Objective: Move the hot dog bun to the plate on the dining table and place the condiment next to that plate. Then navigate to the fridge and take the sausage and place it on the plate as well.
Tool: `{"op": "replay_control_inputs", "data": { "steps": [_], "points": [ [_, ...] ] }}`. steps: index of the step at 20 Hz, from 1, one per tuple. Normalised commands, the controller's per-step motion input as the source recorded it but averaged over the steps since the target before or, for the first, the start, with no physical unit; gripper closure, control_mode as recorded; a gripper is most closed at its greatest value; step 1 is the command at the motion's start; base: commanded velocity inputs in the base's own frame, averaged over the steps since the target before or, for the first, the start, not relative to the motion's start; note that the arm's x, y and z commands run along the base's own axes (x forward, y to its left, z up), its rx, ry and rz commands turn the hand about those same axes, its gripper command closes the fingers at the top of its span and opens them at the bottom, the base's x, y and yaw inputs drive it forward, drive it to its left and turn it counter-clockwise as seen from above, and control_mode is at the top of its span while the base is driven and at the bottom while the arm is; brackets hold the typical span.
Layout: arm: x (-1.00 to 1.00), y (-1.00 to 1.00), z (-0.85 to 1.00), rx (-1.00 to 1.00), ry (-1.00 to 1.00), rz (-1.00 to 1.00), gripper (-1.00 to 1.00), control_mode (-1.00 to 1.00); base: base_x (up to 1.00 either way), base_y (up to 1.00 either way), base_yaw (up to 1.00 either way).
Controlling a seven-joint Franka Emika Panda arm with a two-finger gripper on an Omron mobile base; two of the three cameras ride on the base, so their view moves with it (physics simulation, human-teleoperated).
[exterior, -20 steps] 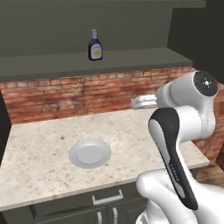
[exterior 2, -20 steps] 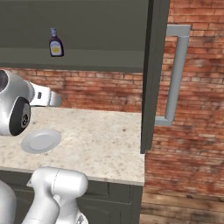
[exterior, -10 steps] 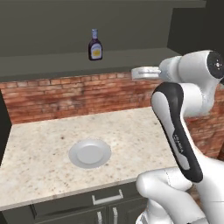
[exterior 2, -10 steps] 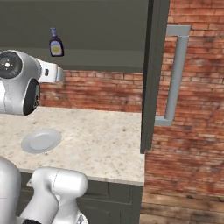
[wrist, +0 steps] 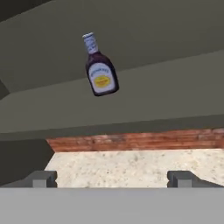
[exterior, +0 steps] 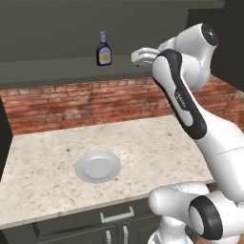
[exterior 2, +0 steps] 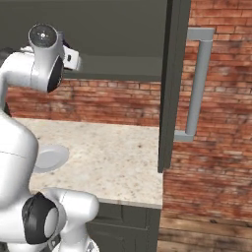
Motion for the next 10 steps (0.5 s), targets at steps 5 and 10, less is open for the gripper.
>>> {"op": "replay_control_inputs", "data": {
  "steps": [5,10],
  "points": [
    [0.82,0.1,0.0,0.09,0.02,0.17,-1.0,-1.0,0.0,0.0,0.0],
    [0.95,0.27,0.0,0.08,0.0,0.19,-1.0,-1.0,0.0,0.0,0.0]
  ]
}}
